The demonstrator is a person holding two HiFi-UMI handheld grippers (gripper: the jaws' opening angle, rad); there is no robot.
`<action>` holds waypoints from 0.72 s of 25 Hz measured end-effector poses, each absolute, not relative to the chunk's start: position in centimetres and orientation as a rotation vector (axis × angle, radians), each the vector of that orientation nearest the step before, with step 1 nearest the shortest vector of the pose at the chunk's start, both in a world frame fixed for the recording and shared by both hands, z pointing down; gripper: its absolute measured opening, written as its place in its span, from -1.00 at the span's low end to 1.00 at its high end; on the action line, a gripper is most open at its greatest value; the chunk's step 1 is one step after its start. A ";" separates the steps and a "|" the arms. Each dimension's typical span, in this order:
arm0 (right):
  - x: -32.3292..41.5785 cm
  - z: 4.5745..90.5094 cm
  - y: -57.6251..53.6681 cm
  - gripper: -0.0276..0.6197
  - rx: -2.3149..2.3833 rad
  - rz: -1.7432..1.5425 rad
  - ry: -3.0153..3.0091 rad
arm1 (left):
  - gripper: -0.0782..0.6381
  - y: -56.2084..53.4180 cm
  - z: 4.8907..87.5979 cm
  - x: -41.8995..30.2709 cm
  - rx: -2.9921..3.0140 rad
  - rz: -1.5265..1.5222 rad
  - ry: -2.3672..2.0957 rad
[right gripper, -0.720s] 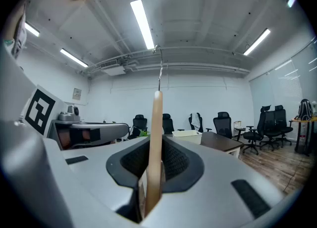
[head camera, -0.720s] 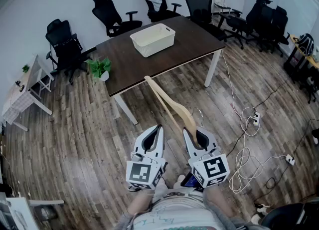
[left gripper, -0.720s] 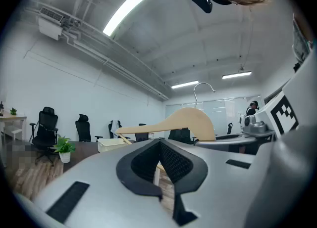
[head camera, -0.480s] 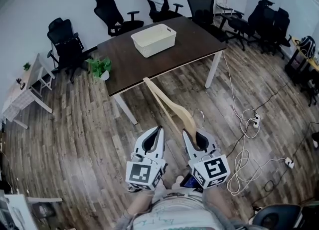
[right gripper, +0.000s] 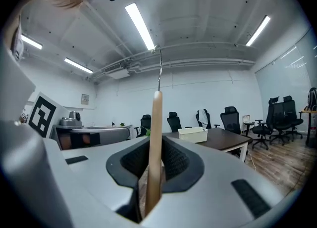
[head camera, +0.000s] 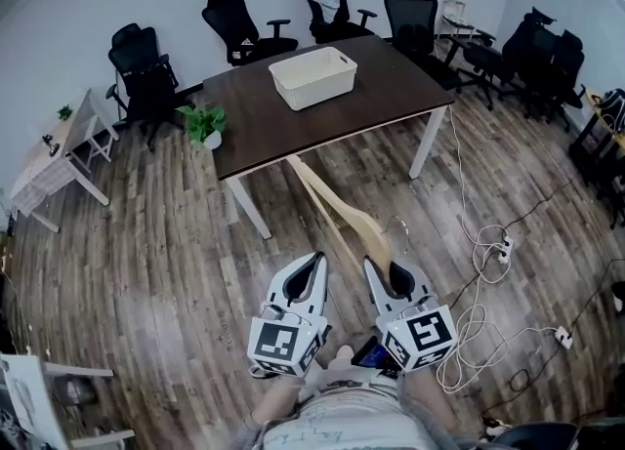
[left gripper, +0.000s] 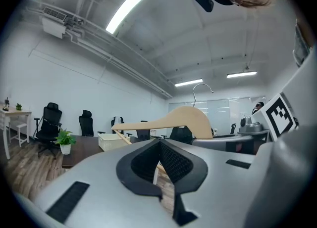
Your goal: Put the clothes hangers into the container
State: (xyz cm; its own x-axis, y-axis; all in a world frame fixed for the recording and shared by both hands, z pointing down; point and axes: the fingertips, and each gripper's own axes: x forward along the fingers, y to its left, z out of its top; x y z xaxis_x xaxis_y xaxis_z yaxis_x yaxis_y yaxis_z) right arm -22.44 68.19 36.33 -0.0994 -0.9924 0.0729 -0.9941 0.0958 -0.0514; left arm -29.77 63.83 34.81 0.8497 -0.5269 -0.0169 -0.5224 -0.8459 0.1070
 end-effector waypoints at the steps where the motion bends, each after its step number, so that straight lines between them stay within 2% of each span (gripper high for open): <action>1: -22.3 36.5 68.3 -0.73 2.087 0.135 -2.309 | -0.75 64.0 34.9 -29.8 2.918 -0.074 -0.837; 18: -19.9 38.0 66.3 -0.73 2.092 0.212 -2.280 | -0.75 61.4 36.8 -27.4 2.868 -0.028 -0.803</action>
State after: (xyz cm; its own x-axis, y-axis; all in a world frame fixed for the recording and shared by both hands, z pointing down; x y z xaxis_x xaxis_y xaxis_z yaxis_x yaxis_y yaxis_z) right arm -19.92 66.30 37.99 -0.0893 -0.9886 0.1216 -0.9940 0.0807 -0.0735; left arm -27.35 61.35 36.82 0.8554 -0.5174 0.0256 -0.5143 -0.8423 0.1614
